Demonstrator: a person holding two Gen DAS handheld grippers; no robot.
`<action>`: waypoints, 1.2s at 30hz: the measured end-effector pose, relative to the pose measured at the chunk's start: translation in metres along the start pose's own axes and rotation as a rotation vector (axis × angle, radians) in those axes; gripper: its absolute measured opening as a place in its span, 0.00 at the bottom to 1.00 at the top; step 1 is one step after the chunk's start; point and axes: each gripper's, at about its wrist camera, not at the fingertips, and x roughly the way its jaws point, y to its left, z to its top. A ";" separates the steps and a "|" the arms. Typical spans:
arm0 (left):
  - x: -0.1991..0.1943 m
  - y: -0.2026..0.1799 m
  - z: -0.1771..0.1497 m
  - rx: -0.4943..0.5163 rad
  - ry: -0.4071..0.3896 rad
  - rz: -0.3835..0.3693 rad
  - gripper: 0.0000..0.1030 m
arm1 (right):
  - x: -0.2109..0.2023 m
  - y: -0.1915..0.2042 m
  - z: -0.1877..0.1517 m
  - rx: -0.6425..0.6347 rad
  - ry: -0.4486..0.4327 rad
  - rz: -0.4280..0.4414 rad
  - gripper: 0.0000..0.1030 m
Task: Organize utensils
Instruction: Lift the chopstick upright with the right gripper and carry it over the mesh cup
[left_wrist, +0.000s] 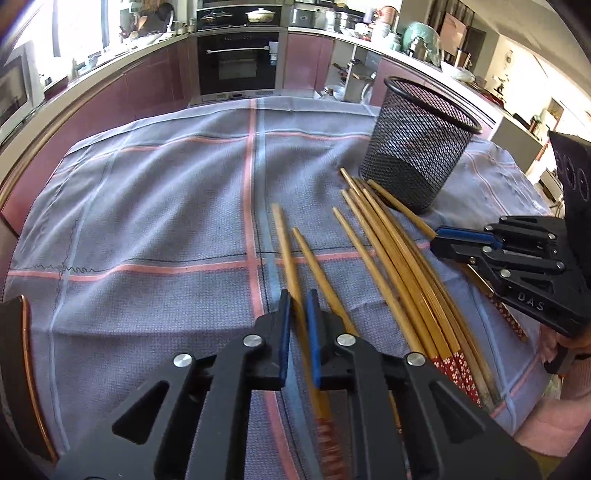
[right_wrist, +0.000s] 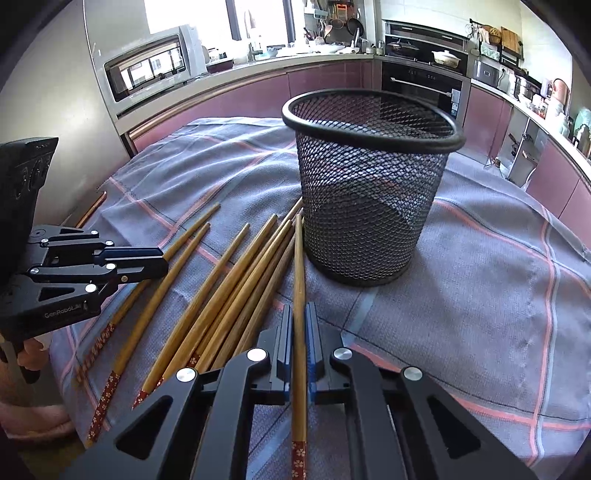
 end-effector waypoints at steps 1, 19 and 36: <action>-0.002 0.001 0.000 -0.010 -0.007 0.004 0.07 | -0.004 0.000 0.000 0.001 -0.008 0.004 0.05; -0.127 -0.010 0.067 0.019 -0.344 -0.251 0.07 | -0.111 -0.020 0.053 0.013 -0.361 0.138 0.05; -0.148 -0.048 0.168 0.009 -0.468 -0.296 0.07 | -0.128 -0.067 0.108 0.054 -0.460 0.090 0.05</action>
